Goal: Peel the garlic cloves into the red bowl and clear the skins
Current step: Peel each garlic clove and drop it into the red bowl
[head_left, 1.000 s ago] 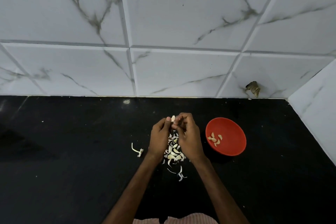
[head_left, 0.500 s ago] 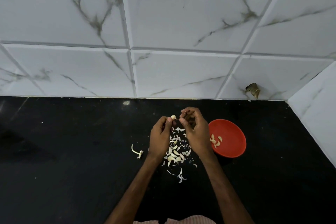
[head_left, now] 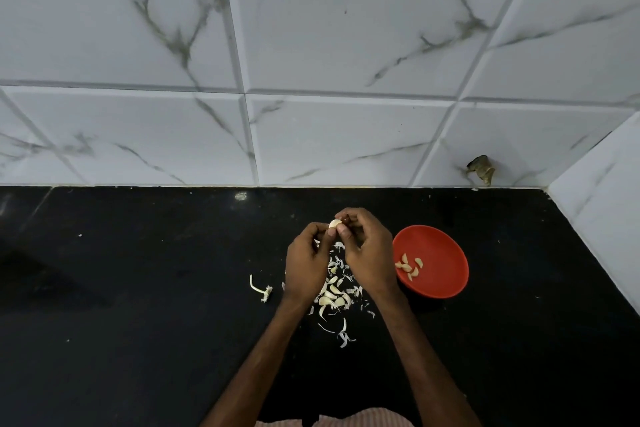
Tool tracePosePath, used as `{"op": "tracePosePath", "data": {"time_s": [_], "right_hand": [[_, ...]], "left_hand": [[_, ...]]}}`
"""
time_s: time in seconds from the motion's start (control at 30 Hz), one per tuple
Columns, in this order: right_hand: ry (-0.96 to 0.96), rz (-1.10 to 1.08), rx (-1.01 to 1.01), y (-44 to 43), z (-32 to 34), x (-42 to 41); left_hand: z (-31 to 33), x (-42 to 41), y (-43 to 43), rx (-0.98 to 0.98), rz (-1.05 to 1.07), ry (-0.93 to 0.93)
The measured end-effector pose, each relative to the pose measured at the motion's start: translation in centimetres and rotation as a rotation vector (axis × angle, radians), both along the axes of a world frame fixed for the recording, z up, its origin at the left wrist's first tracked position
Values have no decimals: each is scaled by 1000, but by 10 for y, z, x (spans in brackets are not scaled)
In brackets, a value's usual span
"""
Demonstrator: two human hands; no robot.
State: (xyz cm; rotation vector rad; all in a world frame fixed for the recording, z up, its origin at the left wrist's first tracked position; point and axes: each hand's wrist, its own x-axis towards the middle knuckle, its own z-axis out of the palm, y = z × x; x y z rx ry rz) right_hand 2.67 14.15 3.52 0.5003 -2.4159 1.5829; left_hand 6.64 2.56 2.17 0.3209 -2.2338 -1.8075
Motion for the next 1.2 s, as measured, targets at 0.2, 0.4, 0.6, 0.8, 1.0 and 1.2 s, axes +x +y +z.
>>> {"op": "tracePosePath", "data": {"time_s": [0.2,0.4,0.6,0.8,1.0,1.2], "right_hand": [[26,17,76,2,-1,-1],[74,94,172,4,0,-4],[348,197,501,4,-2,-6],[35,48,82,2,-14,3],[-154,-7,4,3,-10,2],[-109,19,-7,0,-4,5]], "left_hand": [[-5,1,-5,-363,94,9],[-6,-4,-10,-136,19,-71],[2,-3,-11,662,-50,-308],[-4,-3,-15,-112,-35,-165],[-13,-2,-23,-501,-76,-79],[-12,-3,-22,-355,-24,-79]]}}
